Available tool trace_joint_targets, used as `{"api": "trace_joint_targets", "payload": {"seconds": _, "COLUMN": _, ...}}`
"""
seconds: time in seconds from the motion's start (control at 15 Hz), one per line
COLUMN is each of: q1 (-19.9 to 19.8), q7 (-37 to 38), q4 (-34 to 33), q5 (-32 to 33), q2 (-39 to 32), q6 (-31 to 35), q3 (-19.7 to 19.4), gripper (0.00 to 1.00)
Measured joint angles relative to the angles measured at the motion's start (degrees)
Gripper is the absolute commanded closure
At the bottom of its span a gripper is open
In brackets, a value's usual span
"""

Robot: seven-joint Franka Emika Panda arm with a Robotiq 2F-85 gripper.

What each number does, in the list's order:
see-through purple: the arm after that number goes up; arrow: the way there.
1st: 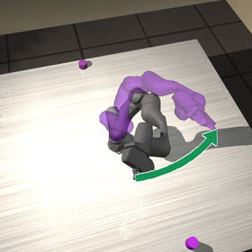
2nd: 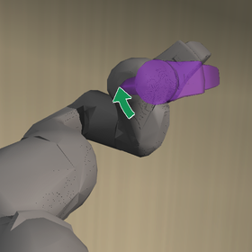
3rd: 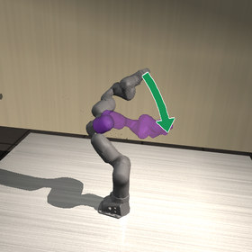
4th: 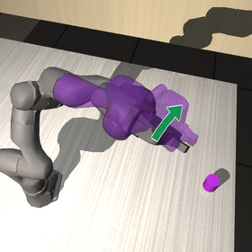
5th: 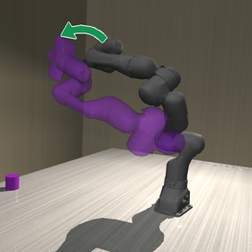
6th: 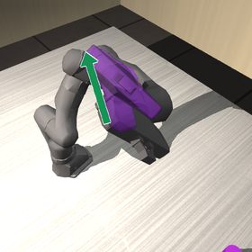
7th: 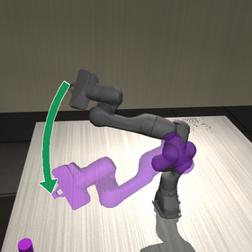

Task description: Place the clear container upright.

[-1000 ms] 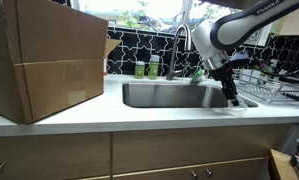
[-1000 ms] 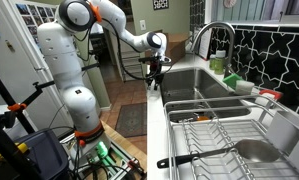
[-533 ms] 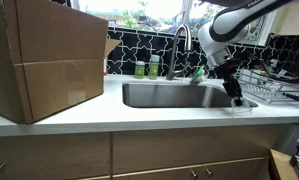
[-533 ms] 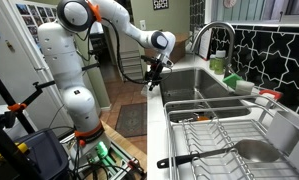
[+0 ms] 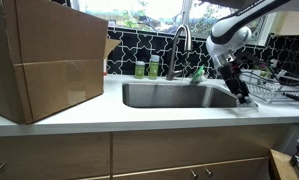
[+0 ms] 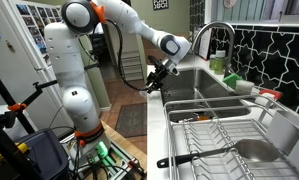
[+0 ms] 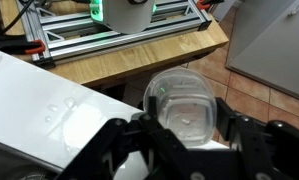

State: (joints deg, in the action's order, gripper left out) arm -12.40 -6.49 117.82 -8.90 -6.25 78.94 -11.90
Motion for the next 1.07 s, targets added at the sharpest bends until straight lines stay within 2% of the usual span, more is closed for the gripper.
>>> {"api": "trace_joint_targets", "payload": {"seconds": 0.07, "q1": 0.1, "q7": 0.0, "q4": -0.1, "q5": 0.0, "q2": 0.1, "q6": 0.0, "q3": 0.2, "gripper": 0.43}}
{"api": "trace_joint_targets", "payload": {"seconds": 0.13, "q1": 0.4, "q7": 0.0, "q4": -0.1, "q5": 0.0, "q2": 0.1, "q6": 0.0, "q3": 0.4, "gripper": 0.68}}
{"api": "trace_joint_targets", "payload": {"seconds": 0.47, "q1": -0.3, "q7": -1.9, "q4": -0.7, "q5": -1.8, "q2": -1.0, "q6": -1.3, "q3": -0.1, "gripper": 0.68}}
{"api": "trace_joint_targets", "payload": {"seconds": 0.8, "q1": -5.2, "q7": -8.9, "q4": -4.5, "q5": -7.5, "q2": -7.4, "q6": -9.0, "q3": -2.7, "gripper": 0.68}}
{"api": "trace_joint_targets", "payload": {"seconds": 1.07, "q1": -9.3, "q7": -9.2, "q4": -9.6, "q5": -13.2, "q2": -13.9, "q6": -14.2, "q3": -3.9, "gripper": 0.68}}
